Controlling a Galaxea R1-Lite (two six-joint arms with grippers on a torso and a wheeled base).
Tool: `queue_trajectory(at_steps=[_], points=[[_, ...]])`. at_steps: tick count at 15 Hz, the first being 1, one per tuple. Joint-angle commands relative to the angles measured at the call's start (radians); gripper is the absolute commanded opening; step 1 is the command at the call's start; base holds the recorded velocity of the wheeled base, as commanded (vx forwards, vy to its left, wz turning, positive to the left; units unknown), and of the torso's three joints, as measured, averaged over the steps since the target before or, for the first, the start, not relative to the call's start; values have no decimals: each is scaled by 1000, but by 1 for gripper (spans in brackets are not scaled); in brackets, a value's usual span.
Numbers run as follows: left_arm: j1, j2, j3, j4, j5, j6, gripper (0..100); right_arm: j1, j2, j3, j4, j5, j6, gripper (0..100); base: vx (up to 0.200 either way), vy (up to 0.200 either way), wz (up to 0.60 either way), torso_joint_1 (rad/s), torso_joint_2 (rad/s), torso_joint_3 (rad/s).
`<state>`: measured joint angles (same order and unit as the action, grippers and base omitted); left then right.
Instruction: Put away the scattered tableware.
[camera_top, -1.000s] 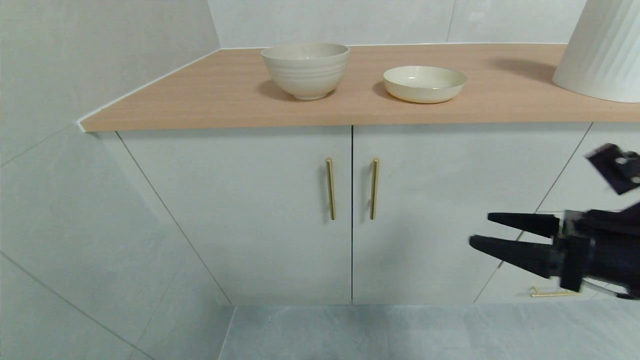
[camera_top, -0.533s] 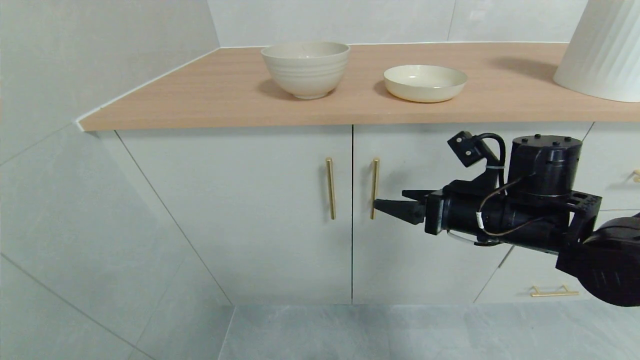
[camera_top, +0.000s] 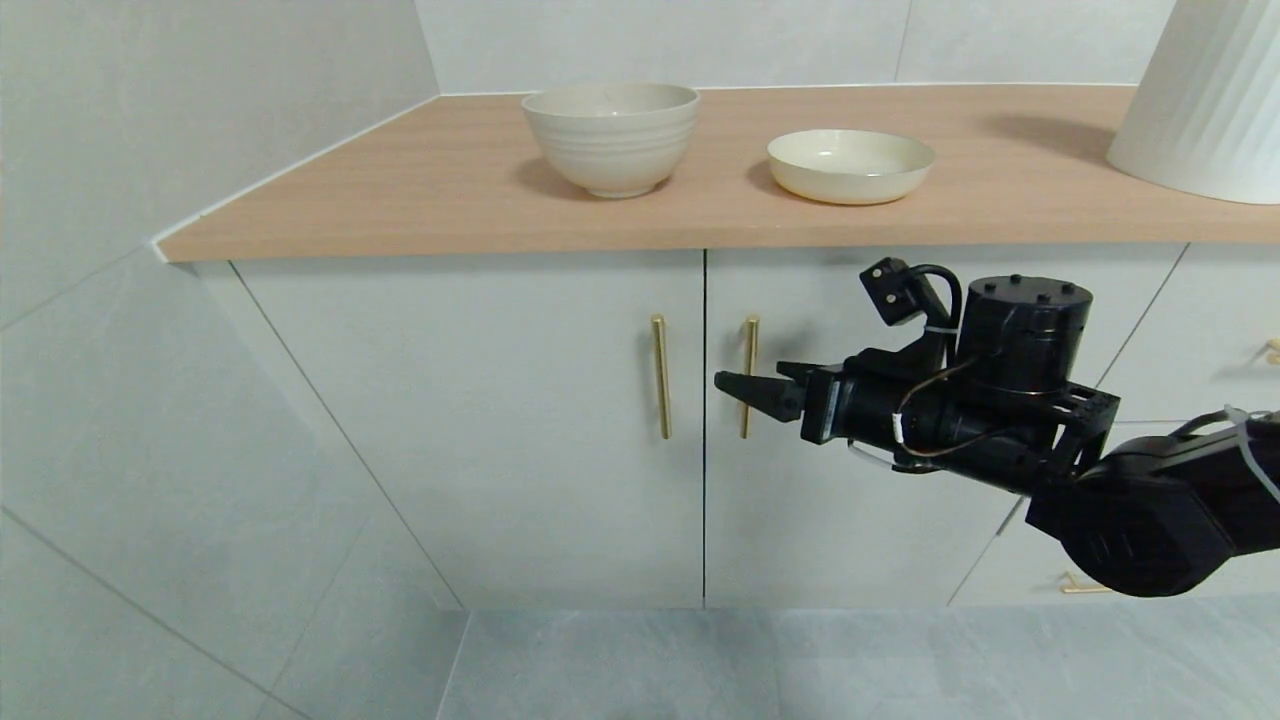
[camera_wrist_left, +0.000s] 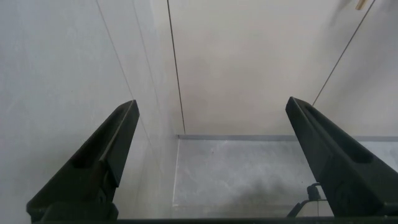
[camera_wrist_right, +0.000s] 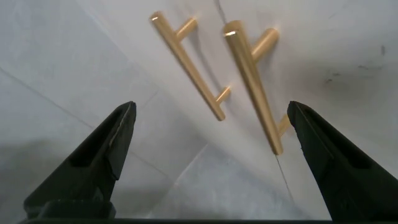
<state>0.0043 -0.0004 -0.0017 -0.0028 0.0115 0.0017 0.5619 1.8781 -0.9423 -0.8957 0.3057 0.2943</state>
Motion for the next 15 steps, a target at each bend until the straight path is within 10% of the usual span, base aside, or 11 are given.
queue_trajectory(at_steps=[1, 15], points=[[0, 0, 0, 0, 1, 0, 100, 1, 23, -16, -3, 1, 8, 100, 0, 0, 0, 0, 0, 0], [0, 0, 0, 0, 1, 0, 100, 76, 118, -52, -109, -45, 114, 100, 0, 0, 0, 0, 0, 0]])
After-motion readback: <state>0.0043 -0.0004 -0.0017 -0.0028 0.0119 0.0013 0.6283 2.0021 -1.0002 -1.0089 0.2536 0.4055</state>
